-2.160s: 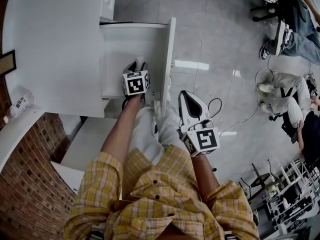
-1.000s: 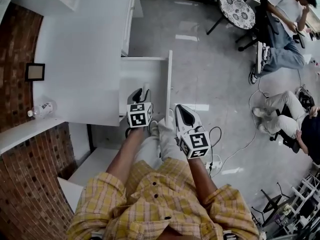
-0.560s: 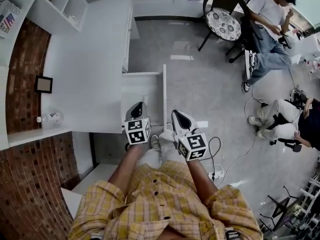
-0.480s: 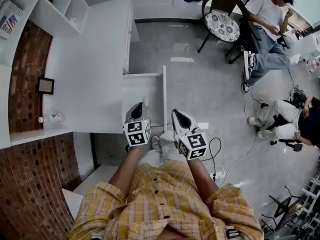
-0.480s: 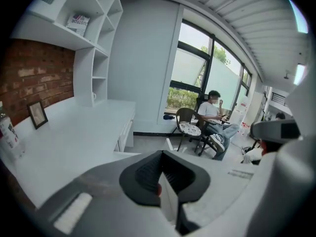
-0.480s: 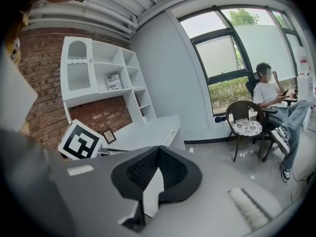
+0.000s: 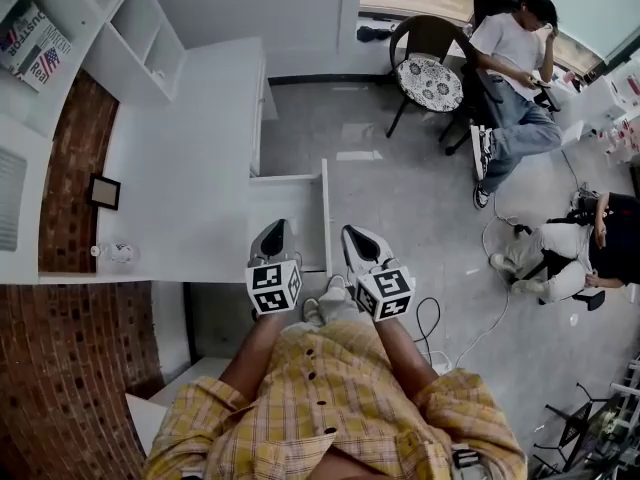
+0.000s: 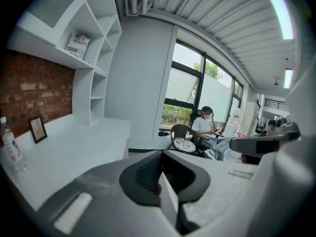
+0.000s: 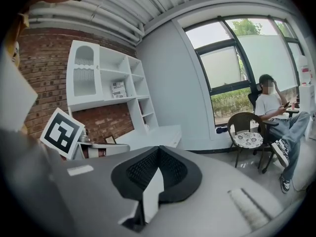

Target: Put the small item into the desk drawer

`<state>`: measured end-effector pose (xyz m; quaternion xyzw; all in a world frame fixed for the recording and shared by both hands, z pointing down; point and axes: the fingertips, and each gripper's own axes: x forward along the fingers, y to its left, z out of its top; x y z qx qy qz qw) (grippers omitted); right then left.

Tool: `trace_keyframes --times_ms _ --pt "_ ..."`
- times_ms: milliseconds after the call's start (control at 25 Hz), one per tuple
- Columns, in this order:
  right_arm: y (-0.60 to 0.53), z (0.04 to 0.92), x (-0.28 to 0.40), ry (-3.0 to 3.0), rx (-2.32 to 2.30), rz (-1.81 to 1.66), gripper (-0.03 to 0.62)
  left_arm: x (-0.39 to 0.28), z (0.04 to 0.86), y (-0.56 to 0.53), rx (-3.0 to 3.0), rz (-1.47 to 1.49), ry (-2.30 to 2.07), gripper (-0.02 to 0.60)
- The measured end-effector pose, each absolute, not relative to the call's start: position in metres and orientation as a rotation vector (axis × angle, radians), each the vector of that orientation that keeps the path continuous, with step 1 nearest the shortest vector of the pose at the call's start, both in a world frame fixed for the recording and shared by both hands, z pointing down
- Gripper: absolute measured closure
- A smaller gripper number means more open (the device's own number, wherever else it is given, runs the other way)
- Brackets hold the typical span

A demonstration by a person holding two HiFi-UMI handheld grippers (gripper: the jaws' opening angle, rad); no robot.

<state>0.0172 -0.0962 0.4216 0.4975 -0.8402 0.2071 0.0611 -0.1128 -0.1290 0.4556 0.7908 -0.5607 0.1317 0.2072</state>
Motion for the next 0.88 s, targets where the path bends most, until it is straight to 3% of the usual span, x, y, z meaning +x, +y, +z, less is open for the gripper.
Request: trace_keyframes --times_ms 880 --pt "-0.11 0.356 0.026 -2.656 1.572 0.459 0.597 -0.103 0.38 -0.117 2.399 0.257 -1.627 0.58"
